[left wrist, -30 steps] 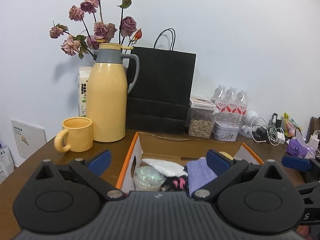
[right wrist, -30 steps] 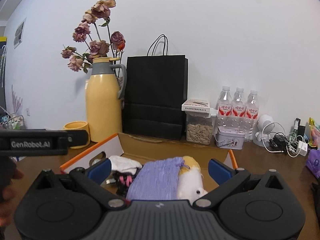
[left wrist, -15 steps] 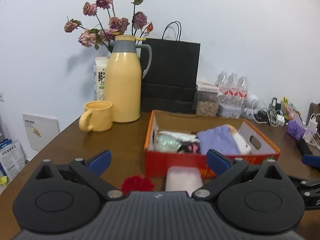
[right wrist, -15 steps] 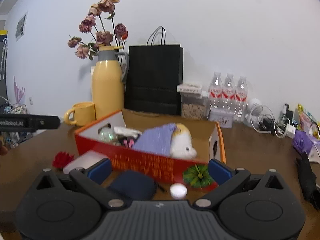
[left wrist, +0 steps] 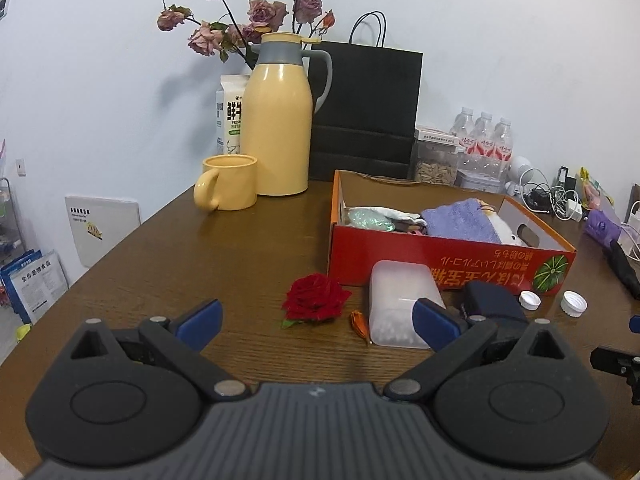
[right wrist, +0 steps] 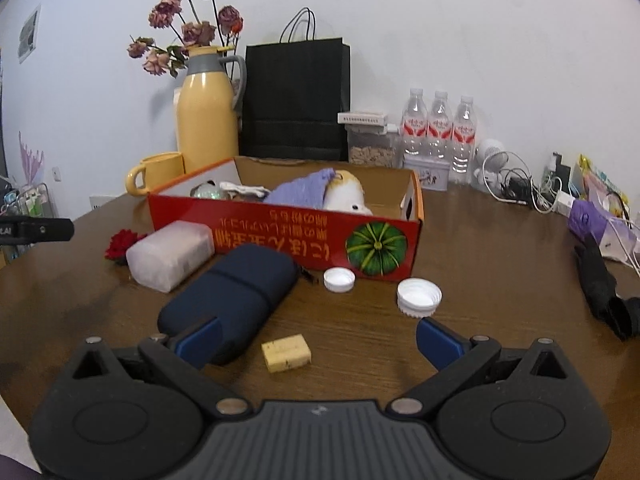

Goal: Organize objects
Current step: 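Grasp the small yellow sponge block with the right gripper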

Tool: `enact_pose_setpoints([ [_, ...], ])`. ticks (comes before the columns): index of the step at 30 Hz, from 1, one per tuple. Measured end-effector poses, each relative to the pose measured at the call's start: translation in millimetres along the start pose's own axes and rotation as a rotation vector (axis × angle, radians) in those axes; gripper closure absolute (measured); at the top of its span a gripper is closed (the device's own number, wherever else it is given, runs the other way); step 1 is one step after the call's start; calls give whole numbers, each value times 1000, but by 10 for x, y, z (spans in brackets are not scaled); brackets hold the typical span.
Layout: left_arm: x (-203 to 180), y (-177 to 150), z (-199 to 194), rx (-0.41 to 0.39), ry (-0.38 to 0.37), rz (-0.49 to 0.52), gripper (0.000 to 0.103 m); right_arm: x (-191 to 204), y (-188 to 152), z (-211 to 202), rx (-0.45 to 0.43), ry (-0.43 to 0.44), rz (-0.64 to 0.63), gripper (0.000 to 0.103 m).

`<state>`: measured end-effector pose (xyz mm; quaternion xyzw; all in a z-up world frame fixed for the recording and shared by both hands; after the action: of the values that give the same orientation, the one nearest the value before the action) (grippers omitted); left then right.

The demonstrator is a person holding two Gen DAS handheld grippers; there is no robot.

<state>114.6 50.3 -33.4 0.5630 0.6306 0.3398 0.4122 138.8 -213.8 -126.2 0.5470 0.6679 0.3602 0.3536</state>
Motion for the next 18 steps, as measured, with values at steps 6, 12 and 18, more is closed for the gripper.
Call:
enact_pose_setpoints([
  [6,5,-21,9,7,2,-2,0,42,-34,21,11,2,-11,0],
  [12,6,-42,11,16,-5,-4,0,36,-90,87,37,-4,-15,0],
  [18,25,-70,39,29,-3,-8,0,21,-137,212,70,2,-5,0],
])
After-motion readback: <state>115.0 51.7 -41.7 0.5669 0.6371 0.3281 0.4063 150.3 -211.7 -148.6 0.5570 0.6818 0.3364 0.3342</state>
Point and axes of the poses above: each gripper's, at about its wrist camera, not at the fingertips, and z roughly the way its jaws point, x to its left, y to its top, the point moved 6 cm from there along z, roughly the way its jaws point, and after that the axes turned 9 degrees about -y, right-handed, at the moved point
